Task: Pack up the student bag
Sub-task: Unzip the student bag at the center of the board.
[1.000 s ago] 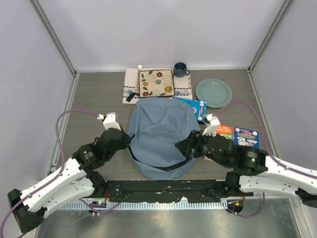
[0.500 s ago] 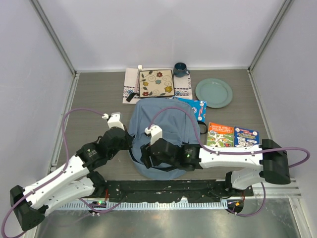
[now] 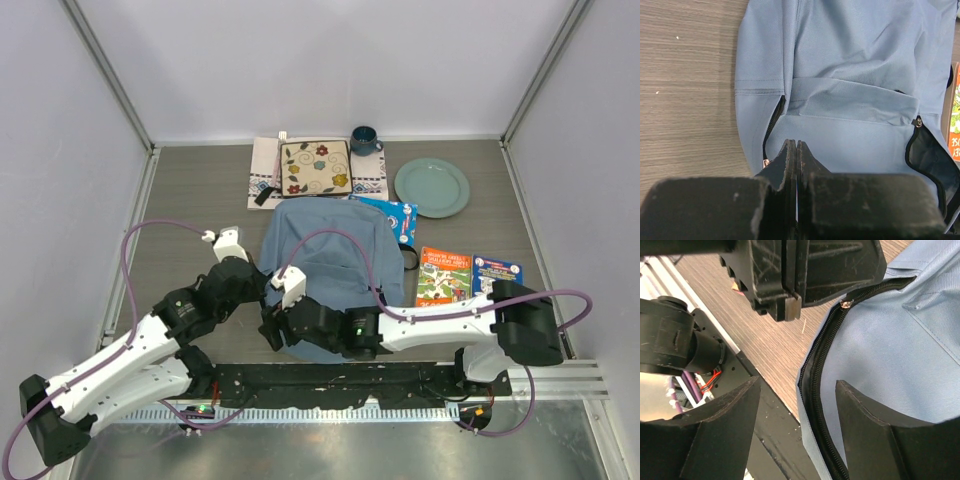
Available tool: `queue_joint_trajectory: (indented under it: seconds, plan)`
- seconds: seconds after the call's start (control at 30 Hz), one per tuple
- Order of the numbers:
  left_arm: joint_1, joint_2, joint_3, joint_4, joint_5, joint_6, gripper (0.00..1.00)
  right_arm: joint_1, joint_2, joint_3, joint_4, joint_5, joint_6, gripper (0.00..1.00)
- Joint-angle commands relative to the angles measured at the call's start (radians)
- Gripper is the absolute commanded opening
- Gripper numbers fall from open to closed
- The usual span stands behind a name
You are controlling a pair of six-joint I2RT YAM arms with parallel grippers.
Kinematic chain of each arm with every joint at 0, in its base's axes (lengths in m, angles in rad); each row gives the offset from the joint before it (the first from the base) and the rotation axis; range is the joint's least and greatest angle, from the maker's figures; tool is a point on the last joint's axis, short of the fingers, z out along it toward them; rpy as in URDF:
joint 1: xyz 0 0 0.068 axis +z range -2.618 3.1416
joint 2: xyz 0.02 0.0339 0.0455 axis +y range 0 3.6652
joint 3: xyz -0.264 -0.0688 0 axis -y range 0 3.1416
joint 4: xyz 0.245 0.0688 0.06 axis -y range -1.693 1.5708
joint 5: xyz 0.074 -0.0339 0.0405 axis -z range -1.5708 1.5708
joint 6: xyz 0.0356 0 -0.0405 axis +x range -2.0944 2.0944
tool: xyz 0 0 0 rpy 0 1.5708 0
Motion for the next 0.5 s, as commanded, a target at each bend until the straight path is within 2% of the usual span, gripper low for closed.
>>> queue_joint_trajectory:
  seconds: [0.0, 0.1, 0.23, 0.27, 0.33, 0.37, 0.47]
  plan:
    - [0.005, -0.018, 0.014, 0.013, -0.030, -0.041, 0.00, 0.029, 0.031, -0.022, 0.104, 0.148, -0.020, 0.67]
    - [0.005, -0.025, 0.011, 0.018, -0.032, -0.057, 0.00, 0.030, 0.054, -0.030, 0.110, 0.230, 0.006, 0.66]
    - [0.005, -0.022, 0.012, 0.016, -0.027, -0.066, 0.00, 0.032, 0.070, -0.066, 0.142, 0.259, 0.011, 0.58]
    - [0.005, -0.024, 0.011, 0.018, -0.027, -0.069, 0.00, 0.032, 0.070, -0.070, 0.144, 0.250, 0.012, 0.47]
    - [0.005, -0.022, 0.011, 0.019, -0.027, -0.071, 0.00, 0.032, 0.065, -0.085, 0.152, 0.230, 0.023, 0.31]
    - [0.005, -0.024, 0.008, 0.022, -0.029, -0.069, 0.00, 0.032, 0.051, -0.092, 0.167, 0.218, 0.026, 0.16]
    - [0.005, -0.018, -0.001, 0.030, -0.047, -0.061, 0.00, 0.033, 0.016, -0.137, 0.210, 0.146, 0.038, 0.01]
